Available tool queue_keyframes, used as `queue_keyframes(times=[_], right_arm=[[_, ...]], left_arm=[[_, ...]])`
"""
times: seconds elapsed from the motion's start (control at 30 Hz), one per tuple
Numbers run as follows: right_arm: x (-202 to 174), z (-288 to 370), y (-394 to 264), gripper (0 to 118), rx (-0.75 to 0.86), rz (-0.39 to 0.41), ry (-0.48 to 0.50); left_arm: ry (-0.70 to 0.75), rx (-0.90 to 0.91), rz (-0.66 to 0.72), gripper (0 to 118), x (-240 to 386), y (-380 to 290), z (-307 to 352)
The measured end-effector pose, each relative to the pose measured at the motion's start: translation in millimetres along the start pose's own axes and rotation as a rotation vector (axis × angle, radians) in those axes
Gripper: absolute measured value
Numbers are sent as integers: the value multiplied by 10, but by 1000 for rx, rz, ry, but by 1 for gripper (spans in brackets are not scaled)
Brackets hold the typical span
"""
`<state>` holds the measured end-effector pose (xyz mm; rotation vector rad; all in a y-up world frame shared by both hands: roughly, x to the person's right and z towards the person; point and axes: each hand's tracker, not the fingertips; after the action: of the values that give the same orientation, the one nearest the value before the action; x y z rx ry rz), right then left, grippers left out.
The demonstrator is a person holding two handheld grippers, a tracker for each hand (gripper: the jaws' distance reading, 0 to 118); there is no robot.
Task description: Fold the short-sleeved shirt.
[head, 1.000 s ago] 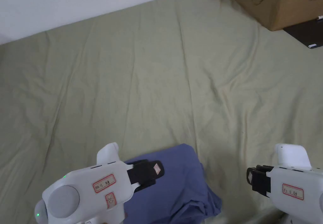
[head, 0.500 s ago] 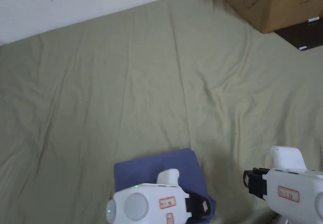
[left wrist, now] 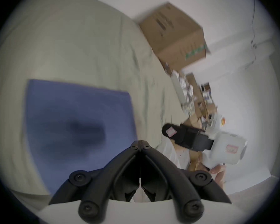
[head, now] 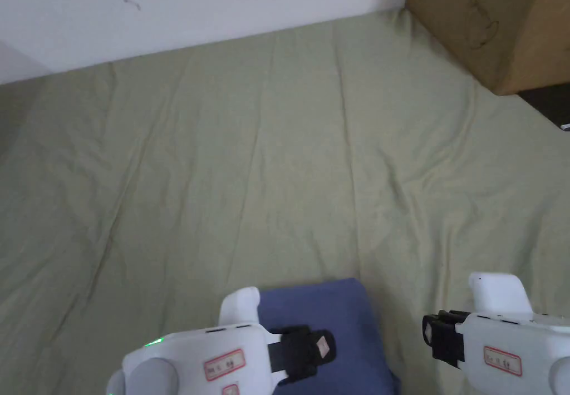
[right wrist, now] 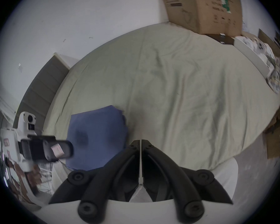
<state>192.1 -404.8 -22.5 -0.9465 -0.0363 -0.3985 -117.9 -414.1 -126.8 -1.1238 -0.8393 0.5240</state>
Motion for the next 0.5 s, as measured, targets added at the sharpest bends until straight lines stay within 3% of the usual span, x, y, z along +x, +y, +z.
queue_keyframes(times=[0.13,0.27,0.33,0.4,0.47,0.5], right_arm=[[-393,-180,87,3,-36,114,62],[-763,-449,86,3,-104,209,82],[-856,-620,52,3,-140,249,69],[-896,-828,-29,3,-183,316,-3],[-907,-940,-89,3,-206,332,-26],[-901,-915,-70,3,-198,313,-8]], left_arm=[[49,123,107,0,-477,-18,531],[72,126,164,0,-853,-171,817],[71,144,188,23,-983,-253,883],[83,143,240,67,-1077,-304,880],[67,130,256,100,-1161,-335,833],[48,129,265,104,-1198,-344,785]])
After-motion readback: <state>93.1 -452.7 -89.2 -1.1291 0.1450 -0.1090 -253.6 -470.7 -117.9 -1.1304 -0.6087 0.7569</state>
